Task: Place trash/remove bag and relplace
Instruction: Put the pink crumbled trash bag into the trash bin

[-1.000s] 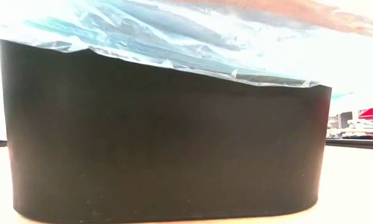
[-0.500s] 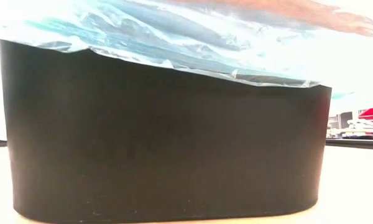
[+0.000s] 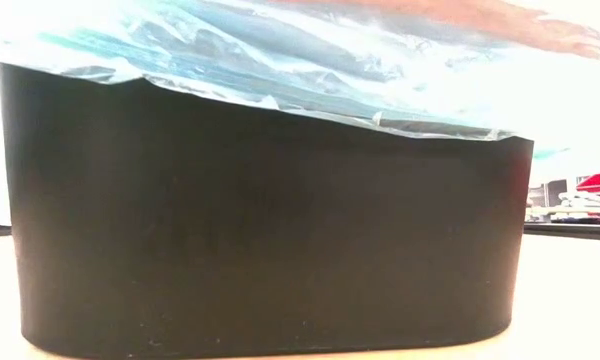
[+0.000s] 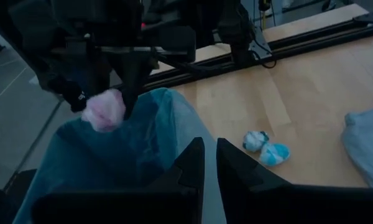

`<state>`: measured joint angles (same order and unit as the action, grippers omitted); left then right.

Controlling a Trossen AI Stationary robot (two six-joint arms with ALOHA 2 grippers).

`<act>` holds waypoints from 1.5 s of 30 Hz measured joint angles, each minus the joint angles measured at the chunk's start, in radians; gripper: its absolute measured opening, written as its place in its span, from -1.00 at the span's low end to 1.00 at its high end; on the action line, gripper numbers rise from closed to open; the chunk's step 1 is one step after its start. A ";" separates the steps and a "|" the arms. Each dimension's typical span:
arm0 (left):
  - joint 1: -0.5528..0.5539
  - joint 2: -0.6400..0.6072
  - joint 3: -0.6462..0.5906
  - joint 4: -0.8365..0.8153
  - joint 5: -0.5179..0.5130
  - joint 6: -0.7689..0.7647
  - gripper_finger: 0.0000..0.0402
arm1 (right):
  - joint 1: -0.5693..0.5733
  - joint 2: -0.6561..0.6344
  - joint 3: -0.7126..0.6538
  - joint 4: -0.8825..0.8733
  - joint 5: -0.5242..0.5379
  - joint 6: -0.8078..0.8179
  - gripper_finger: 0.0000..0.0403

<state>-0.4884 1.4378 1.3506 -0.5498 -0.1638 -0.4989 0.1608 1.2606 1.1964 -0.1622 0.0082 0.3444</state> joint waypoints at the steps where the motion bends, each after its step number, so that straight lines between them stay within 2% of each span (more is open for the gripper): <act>1: -0.003 0.002 0.000 -0.003 -0.003 -0.003 -0.20 | 0.000 0.000 0.000 0.002 0.000 -0.004 -0.83; 7: -0.010 0.017 0.000 -0.003 -0.009 -0.029 0.05 | -0.001 0.000 0.000 0.009 -0.027 -0.015 -0.83; 11: -0.001 0.015 0.006 0.000 -0.044 -0.045 0.14 | -0.001 0.000 0.000 0.008 -0.050 -0.016 -0.83; 15: 0.011 0.012 0.077 -0.101 -0.125 -0.090 0.11 | -0.001 0.000 0.000 0.008 -0.050 -0.016 -0.83; 21: 0.012 -0.004 0.175 -0.348 -0.354 -0.112 0.01 | -0.012 0.000 0.000 0.008 -0.051 -0.015 -0.83; 26: 0.013 -0.051 0.177 -0.440 -0.369 -0.089 -0.06 | -0.017 0.000 0.000 -0.006 -0.053 -0.009 -0.84; 32: 0.009 -0.087 0.174 -0.524 -0.411 -0.119 -0.11 | -0.037 0.000 0.000 -0.114 -0.009 -0.006 -0.83; 35: 0.008 -0.115 0.128 -0.508 -0.415 -0.122 -0.12 | -0.059 0.000 0.000 -0.153 0.001 0.050 -0.83; 38: 0.008 -0.151 0.050 -0.492 -0.415 -0.133 -0.12 | -0.087 0.000 0.000 -0.175 -0.030 0.078 -0.83; 41: 0.008 -0.206 -0.065 -0.453 -0.417 -0.176 -0.12 | -0.109 0.000 -0.005 -0.206 -0.037 0.065 -0.83; 45: 0.008 -0.302 -0.253 -0.301 -0.412 -0.212 -0.12 | -0.138 0.000 -0.047 -0.210 -0.038 0.018 -0.83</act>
<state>-0.4805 1.1355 1.0976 -0.8506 -0.5761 -0.7107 0.0226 1.2602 1.1493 -0.3717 -0.0295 0.3628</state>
